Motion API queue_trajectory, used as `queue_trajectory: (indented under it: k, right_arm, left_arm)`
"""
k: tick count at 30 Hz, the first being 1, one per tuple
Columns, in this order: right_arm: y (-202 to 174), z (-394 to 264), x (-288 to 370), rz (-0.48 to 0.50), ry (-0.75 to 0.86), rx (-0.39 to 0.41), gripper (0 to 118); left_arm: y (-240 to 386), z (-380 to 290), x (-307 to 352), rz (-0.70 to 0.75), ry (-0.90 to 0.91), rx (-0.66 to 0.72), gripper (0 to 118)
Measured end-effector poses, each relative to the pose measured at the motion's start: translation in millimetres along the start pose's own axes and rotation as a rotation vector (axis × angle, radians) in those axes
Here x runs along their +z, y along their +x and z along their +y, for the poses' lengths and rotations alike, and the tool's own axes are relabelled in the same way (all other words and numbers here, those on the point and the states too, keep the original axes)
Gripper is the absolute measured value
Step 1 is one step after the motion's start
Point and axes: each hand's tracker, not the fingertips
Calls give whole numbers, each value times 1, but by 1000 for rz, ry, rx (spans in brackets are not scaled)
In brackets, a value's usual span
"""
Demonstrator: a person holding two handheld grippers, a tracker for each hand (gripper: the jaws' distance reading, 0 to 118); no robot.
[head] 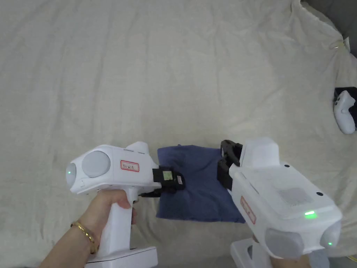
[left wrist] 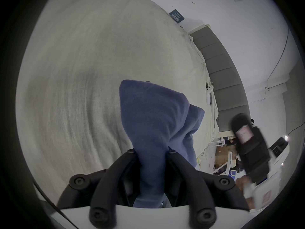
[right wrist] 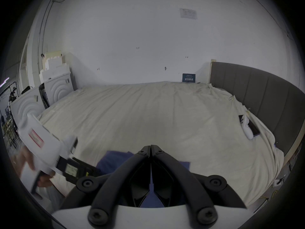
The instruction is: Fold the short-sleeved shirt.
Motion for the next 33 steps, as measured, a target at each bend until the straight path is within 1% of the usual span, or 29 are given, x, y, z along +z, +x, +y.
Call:
queue_trajectory:
  k: [1,4,7,8,11,15,19,22,26,27,29,31,33]
  right_arm:
    - [-5,-7,-6,-1,-31,13,0]
    - [-16,-30,-14,-7,-54,17,0]
    - [-18,-41,-14,23,-104,-42,0]
    - [-19,-41,-12,28,-106,-47,0]
    - [-21,-35,-1,51,-76,-49,0]
    - [-19,-18,11,79,-26,-50,0]
    - [-16,4,21,82,34,-49,0]
    - [-16,19,26,76,70,-42,0]
    - [-17,37,31,61,100,-42,0]
    - [-17,39,31,56,106,-40,0]
    - [-19,43,33,40,116,-36,0]
    - [-19,44,32,28,114,-40,0]
    - [-21,45,30,9,107,-41,0]
  left_arm:
    - [-1,2,0,6,6,3,20]
    - [4,3,4,25,10,0,20]
    - [5,6,17,23,9,15,19]
    - [4,8,22,34,11,12,19]
    - [-5,14,49,101,24,-1,19]
    - [-35,23,104,212,52,6,19]
    - [-74,32,173,414,91,8,19]
    - [-105,43,225,555,126,39,19]
    - [-154,62,286,786,160,64,19]
    - [-167,66,298,842,170,97,19]
    - [-195,74,318,963,167,121,19]
    - [-222,83,333,1098,149,123,19]
    - [-247,92,342,1237,140,97,19]
